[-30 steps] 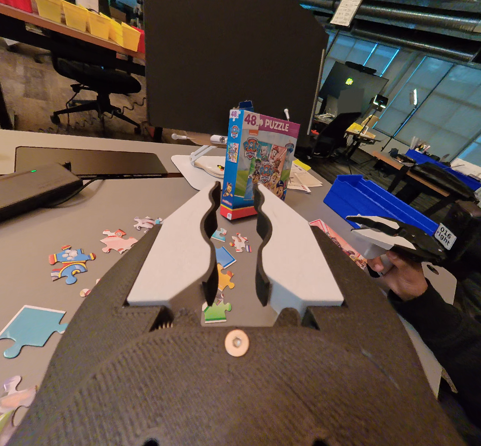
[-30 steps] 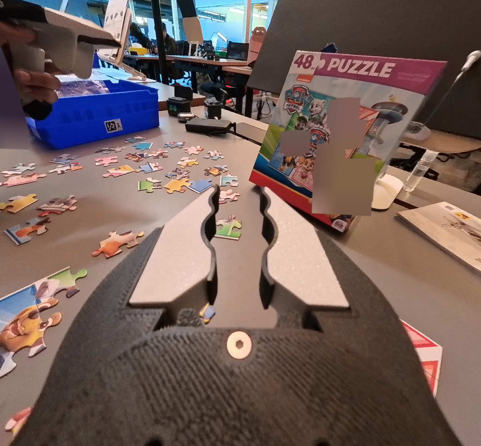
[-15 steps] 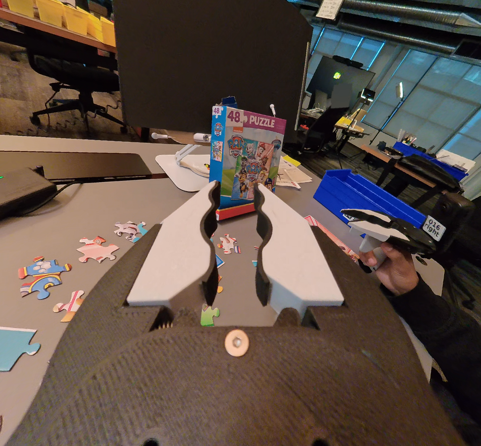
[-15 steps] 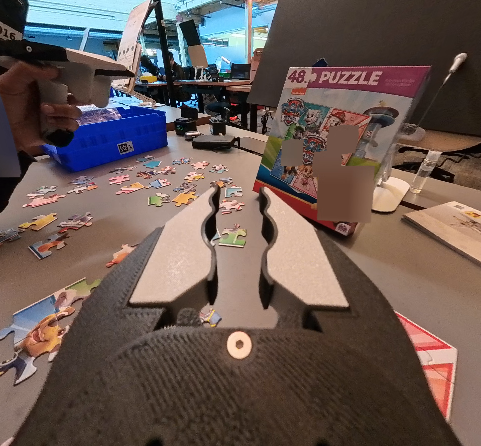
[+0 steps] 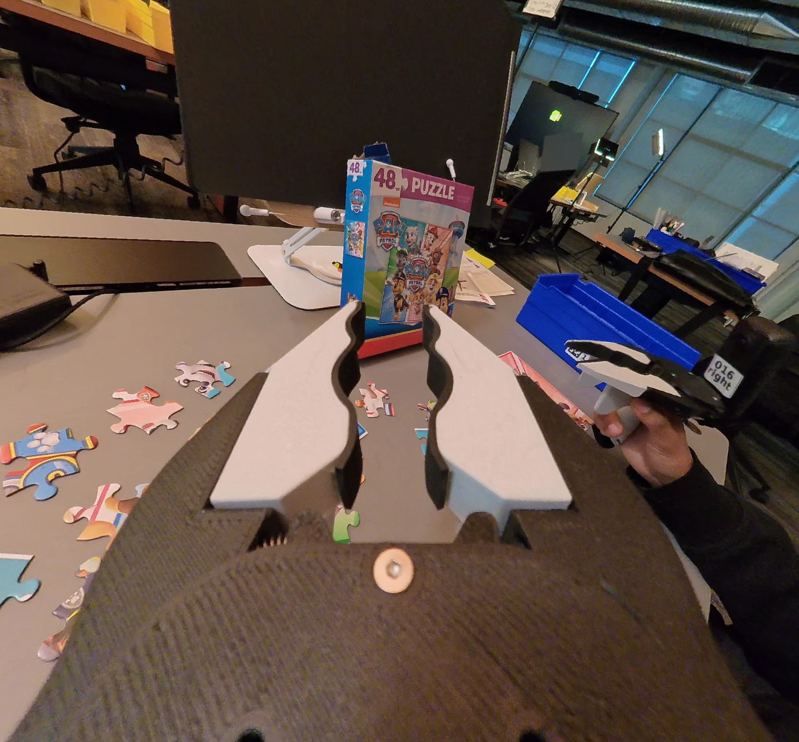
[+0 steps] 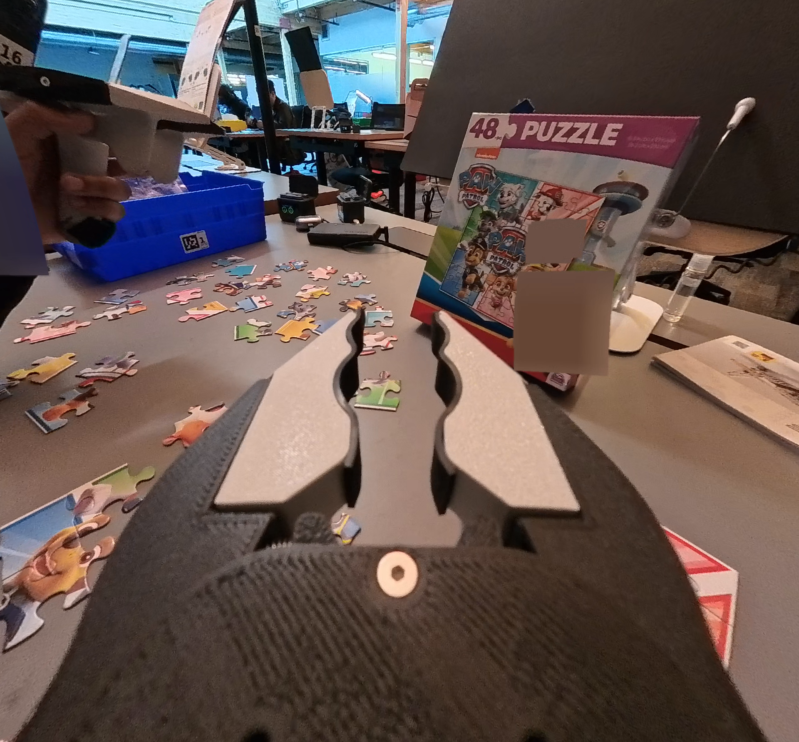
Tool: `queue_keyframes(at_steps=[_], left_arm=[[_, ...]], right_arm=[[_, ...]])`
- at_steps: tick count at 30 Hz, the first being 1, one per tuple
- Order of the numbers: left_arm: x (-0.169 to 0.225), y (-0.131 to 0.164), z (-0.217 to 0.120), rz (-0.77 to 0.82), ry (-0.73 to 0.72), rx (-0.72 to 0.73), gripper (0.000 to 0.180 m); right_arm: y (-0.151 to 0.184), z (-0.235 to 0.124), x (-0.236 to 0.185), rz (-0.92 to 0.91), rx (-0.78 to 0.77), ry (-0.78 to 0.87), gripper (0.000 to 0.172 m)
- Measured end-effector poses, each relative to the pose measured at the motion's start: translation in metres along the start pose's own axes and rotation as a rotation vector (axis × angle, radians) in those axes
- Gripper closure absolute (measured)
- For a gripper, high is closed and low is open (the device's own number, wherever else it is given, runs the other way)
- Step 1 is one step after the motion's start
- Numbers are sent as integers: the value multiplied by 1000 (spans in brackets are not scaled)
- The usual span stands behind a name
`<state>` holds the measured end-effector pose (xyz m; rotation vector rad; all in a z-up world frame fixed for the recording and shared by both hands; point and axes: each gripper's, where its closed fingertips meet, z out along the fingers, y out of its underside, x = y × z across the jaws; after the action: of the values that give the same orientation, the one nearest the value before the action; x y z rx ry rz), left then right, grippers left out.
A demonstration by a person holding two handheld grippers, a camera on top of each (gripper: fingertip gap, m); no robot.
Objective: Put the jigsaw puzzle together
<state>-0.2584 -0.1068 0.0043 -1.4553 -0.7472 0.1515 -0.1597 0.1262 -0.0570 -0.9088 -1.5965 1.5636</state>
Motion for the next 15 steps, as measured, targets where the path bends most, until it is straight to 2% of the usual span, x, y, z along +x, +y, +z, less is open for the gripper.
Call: queue_keyframes(at_steps=[15], left_arm=[[3, 10, 9, -7, 19, -37, 156]], right_arm=[[-1, -1, 3, -18, 2, 31, 141]])
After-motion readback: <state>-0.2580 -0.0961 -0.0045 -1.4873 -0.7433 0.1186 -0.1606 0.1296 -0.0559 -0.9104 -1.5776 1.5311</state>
